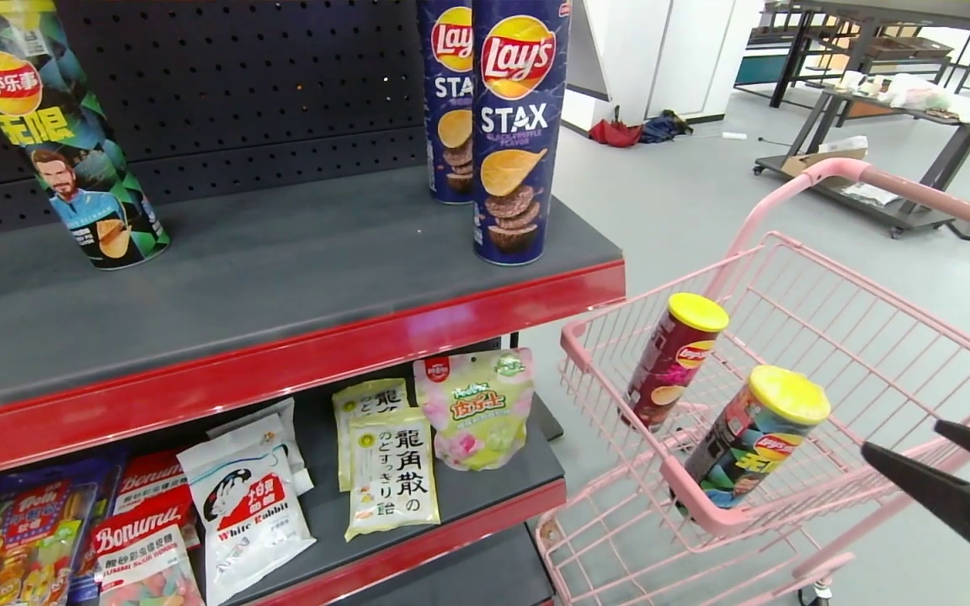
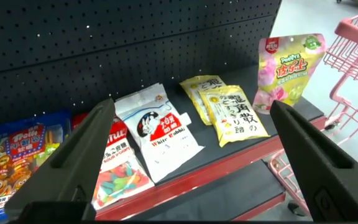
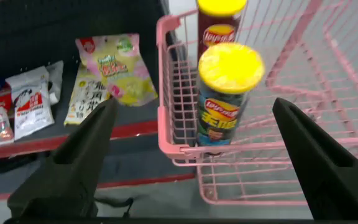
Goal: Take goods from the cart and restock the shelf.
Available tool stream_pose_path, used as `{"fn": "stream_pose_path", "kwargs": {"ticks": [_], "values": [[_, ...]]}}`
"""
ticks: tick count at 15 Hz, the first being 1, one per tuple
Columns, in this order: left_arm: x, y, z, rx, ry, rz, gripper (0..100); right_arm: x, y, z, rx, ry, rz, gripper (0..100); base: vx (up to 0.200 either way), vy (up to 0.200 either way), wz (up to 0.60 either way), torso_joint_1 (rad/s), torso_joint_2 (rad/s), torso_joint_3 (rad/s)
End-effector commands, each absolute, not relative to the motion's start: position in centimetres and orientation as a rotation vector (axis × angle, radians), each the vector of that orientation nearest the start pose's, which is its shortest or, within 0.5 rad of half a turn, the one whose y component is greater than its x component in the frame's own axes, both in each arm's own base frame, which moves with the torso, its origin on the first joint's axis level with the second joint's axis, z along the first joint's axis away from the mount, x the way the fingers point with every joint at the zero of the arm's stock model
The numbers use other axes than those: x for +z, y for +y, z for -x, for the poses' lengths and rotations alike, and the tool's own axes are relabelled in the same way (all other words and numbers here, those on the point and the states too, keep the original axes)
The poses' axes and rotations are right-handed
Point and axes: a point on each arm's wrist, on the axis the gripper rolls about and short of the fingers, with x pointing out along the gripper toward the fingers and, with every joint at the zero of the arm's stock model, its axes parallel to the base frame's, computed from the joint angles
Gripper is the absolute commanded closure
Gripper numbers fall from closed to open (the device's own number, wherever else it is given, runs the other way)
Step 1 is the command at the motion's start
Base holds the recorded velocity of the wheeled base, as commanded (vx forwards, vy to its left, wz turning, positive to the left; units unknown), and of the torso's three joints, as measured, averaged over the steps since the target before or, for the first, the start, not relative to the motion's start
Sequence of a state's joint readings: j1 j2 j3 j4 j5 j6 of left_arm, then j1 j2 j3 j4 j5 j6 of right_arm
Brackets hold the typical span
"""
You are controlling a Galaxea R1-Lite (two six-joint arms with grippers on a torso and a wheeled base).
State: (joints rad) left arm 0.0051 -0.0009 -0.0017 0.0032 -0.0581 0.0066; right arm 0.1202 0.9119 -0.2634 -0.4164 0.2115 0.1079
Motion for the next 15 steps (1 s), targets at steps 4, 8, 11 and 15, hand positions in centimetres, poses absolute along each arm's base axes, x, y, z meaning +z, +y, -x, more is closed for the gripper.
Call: {"fn": "stream_pose_path", "kwargs": {"ticks": [4, 8, 11, 15], "values": [[7.6, -0.1, 2.3, -0.052, 0.001, -0.008, 0, 12.4, 2.5, -15.6, 0.321, 0.524, -0.144, 0, 0.000, 0.000, 0.00, 0.000, 0.00, 0.000], [7.6, -0.1, 2.3, -0.052, 0.000, -0.008, 0, 10.9, 1.7, -18.5, 0.264, 0.539, -0.148, 0, 0.000, 0.000, 0.00, 0.000, 0.00, 0.000], [7.6, -0.1, 2.3, -0.052, 0.001, -0.008, 0, 10.6, 1.9, -20.2, 0.262, 0.536, -0.150, 0, 0.000, 0.000, 0.00, 0.000, 0.00, 0.000], [7.6, -0.1, 2.3, -0.052, 0.001, -0.008, 0, 10.7, 2.2, -22.3, 0.271, 0.535, -0.148, 0, 0.000, 0.000, 0.00, 0.000, 0.00, 0.000]]}}
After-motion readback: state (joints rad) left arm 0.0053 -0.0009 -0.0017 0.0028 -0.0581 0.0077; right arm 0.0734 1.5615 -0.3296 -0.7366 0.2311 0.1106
